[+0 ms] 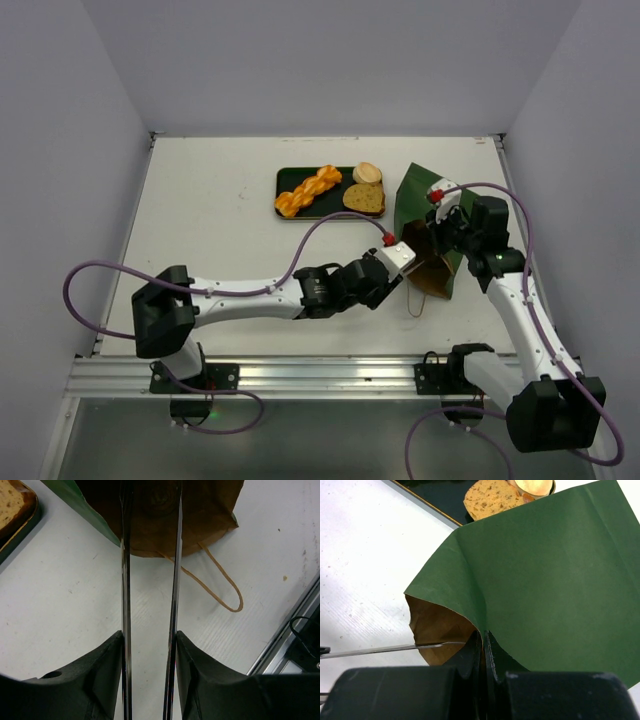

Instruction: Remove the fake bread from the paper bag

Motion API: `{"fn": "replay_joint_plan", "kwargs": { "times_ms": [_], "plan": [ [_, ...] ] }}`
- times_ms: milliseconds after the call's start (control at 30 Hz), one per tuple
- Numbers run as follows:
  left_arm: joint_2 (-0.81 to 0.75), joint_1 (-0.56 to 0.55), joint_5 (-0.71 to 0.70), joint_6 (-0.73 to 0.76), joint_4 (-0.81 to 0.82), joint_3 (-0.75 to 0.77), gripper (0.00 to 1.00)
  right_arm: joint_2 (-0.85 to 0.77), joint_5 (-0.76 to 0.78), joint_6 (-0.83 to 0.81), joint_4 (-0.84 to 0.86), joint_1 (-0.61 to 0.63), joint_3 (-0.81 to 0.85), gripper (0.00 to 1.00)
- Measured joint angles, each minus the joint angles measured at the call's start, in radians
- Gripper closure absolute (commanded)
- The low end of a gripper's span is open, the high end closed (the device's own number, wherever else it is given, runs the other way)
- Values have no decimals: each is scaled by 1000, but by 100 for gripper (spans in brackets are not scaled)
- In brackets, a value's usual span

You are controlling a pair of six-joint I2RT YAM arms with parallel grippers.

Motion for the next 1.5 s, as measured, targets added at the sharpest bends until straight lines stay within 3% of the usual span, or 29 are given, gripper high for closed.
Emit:
{"fn": "replay_joint_plan", "kwargs": {
  "times_ms": [867,967,1100,1200,1500],
  "plan": [
    [148,33,45,15,-57,109,52,0,-7,0,0,0,-2,96],
    [154,37,45,14,-66,109,62,0,-8,1,0,0,-2,96],
    [154,40,45,16,-71,111,88,-2,-12,2,0,0,-3,96],
    [154,41,50,18,-71,111,96,-10,-15,3,0,0,-7,96],
    [66,42,142,21,-71,43,100,-17,-11,30,17,-7,-16,96]
  ]
}}
